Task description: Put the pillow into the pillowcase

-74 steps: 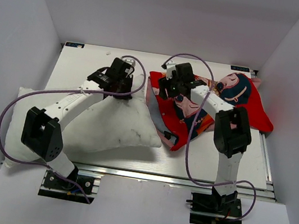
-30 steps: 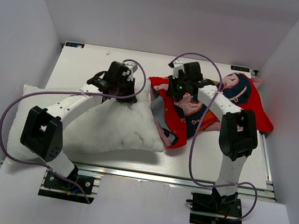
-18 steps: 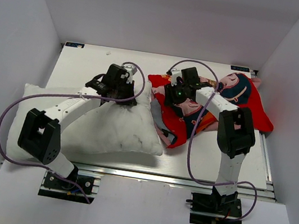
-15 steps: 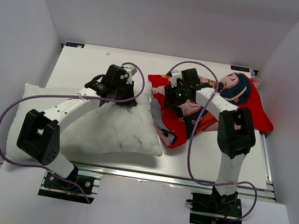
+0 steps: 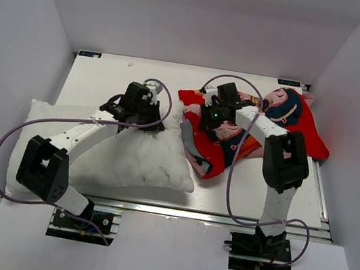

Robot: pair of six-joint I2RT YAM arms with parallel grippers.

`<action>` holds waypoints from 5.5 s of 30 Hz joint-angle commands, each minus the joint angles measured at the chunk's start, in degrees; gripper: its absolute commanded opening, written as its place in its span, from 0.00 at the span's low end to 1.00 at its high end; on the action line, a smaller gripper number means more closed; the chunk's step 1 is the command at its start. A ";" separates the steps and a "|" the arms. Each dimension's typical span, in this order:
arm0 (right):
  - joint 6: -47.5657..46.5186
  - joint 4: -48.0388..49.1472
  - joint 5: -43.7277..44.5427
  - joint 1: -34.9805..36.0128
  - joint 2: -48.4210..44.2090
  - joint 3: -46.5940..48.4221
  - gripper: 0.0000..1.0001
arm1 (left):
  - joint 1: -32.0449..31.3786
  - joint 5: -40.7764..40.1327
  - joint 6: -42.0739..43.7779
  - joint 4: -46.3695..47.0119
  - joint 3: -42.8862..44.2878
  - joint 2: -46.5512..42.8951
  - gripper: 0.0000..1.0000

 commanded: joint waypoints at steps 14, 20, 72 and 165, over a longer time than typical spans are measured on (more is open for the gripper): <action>1.24 -0.95 -10.21 -4.94 -16.00 -3.38 0.00 | -0.25 4.08 -0.03 -0.05 -1.70 -1.11 0.00; -1.84 -2.53 -1.95 -4.94 -11.35 -5.14 0.09 | -0.25 4.35 -0.29 0.13 -2.76 -1.89 0.00; -16.79 9.43 40.62 12.90 -15.29 -12.88 0.00 | -0.25 0.47 -3.37 -5.86 -8.56 -21.59 0.00; 15.47 1.95 1.83 3.58 -15.29 11.75 0.00 | -0.16 11.64 -6.18 32.37 8.50 18.59 0.00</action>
